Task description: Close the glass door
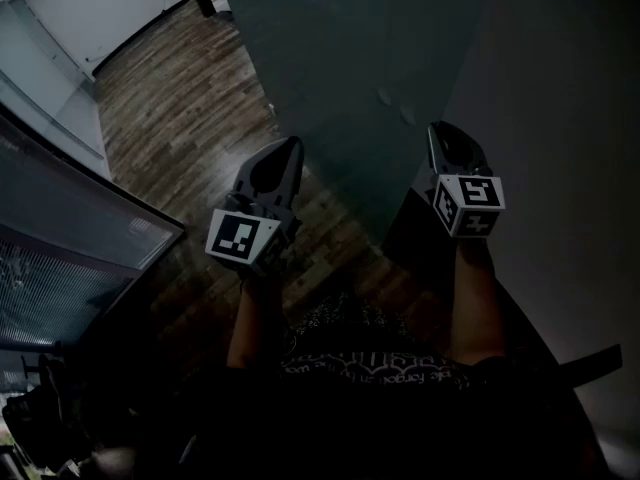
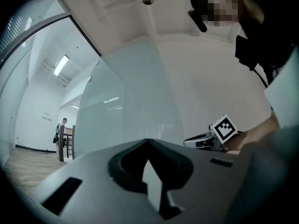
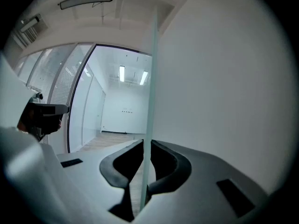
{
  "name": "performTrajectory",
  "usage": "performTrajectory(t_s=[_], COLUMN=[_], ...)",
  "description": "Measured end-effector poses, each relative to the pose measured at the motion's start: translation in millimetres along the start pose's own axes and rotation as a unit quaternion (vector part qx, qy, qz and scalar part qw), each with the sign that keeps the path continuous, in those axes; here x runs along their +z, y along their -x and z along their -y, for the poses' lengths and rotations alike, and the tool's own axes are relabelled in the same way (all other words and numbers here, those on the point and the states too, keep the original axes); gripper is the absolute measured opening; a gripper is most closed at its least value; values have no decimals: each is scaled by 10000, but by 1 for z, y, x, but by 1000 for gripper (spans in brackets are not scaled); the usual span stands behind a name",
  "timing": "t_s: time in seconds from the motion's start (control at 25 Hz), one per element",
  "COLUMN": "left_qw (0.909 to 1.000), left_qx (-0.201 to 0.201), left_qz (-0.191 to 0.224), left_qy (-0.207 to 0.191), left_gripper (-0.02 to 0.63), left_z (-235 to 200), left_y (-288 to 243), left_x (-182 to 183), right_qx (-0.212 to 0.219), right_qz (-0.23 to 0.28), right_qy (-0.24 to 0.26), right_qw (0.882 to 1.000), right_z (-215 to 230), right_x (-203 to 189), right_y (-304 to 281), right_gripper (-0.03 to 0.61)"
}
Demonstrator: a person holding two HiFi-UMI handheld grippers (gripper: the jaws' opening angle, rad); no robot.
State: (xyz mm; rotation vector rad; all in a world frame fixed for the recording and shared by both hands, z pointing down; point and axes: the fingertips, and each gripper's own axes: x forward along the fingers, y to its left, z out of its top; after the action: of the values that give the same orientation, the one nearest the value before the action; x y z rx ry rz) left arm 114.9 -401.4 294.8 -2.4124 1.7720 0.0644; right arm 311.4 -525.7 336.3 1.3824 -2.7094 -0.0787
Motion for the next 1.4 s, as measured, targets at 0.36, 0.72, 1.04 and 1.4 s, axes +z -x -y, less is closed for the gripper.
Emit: performTrajectory(t_s=[0.36, 0.72, 1.04, 1.4], left_qw=[9998, 9992, 9987, 9978], left_qx=[162, 370, 492, 637], left_qz=[91, 141, 126, 94], left_qy=[10, -8, -70, -140], left_gripper=[2, 2, 2, 2], left_z=[-19, -62, -88, -103], left_y=[31, 88, 137, 182], left_x=[-2, 17, 24, 27], right_qx=[102, -63, -20, 279], right_qz=[62, -38, 17, 107], right_qy=[-105, -139, -180, -130], right_qw=[9999, 9999, 9998, 9995], right_z=[-42, -91, -142, -205], right_x=[-7, 3, 10, 12], right_y=[9, 27, 34, 43], right_gripper=[46, 46, 44, 44])
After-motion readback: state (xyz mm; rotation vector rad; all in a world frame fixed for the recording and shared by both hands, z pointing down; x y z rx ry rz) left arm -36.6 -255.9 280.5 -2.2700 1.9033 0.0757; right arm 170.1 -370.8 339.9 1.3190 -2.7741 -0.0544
